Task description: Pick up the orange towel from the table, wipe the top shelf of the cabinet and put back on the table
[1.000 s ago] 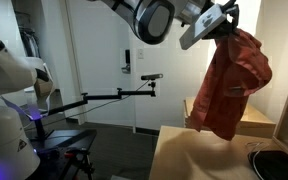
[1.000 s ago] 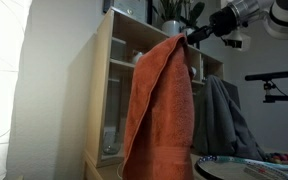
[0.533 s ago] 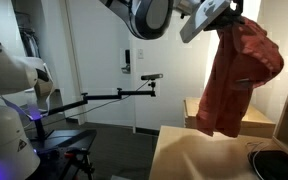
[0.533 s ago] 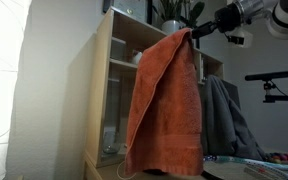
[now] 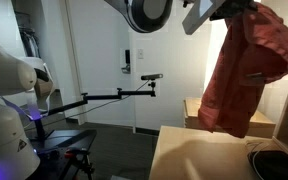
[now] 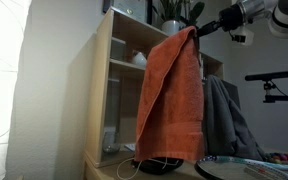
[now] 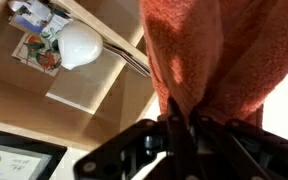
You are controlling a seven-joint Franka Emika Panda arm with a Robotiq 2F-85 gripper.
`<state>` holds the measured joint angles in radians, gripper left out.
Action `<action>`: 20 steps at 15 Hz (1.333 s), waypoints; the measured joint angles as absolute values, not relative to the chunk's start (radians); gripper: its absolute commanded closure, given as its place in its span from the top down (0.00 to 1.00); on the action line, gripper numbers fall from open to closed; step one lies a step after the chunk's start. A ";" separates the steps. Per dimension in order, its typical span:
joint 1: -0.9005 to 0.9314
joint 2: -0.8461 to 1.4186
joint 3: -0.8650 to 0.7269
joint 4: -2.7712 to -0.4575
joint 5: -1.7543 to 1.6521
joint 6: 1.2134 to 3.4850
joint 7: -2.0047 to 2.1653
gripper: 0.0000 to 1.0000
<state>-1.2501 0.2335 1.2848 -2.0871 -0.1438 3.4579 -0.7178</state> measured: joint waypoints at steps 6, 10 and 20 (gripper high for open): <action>-1.351 0.236 1.343 -2.088 -0.125 3.458 -0.695 0.02; -1.371 0.224 1.343 -2.087 -0.048 3.458 -0.692 0.02; -1.375 0.159 1.323 -2.086 0.106 3.458 -0.678 0.09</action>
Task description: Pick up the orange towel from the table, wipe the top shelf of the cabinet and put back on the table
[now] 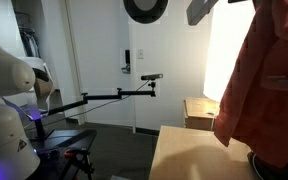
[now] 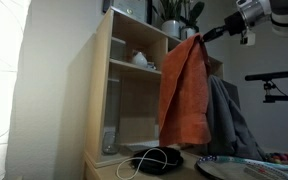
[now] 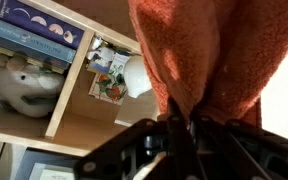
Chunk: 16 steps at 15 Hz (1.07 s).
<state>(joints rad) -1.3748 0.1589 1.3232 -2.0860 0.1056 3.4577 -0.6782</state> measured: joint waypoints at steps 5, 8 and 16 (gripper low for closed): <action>-1.375 0.159 1.323 -2.086 0.106 3.458 -0.678 0.09; -1.375 0.159 1.323 -2.086 0.106 3.458 -0.678 0.09; -1.375 0.160 1.323 -2.086 0.105 3.454 -0.679 0.02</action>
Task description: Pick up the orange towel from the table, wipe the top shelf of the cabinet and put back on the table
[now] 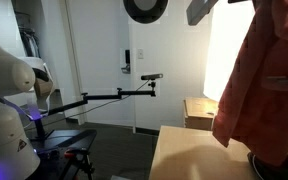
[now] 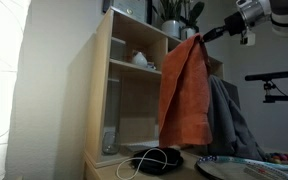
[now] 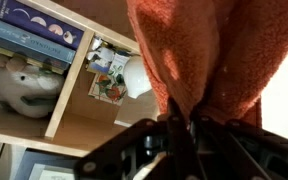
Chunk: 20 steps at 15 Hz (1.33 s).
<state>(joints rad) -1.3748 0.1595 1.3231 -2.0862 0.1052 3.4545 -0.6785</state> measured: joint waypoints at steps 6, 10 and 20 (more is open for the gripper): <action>-1.352 0.160 1.301 -2.082 0.105 3.449 -0.682 0.02; -1.304 0.161 1.253 -2.066 0.105 3.431 -0.683 0.02; -1.113 0.161 1.053 -1.961 0.104 3.288 -0.683 0.02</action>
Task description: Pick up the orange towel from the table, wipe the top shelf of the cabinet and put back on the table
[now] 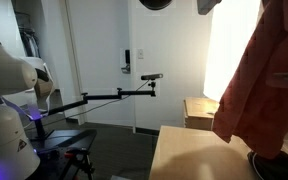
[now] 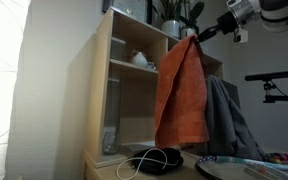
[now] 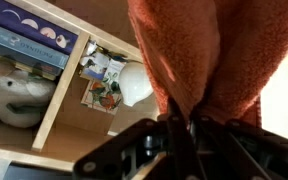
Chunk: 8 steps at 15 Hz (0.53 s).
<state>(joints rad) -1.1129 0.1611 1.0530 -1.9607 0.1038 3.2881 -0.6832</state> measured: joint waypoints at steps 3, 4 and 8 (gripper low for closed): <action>-1.036 0.162 0.960 -1.940 0.095 3.251 -0.683 0.02; -1.007 0.163 0.924 -1.933 0.091 3.240 -0.683 0.02; -0.881 0.175 0.770 -1.900 0.048 3.205 -0.675 0.02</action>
<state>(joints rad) -0.8810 0.1754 0.7697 -1.8999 0.0481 3.2047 -0.6755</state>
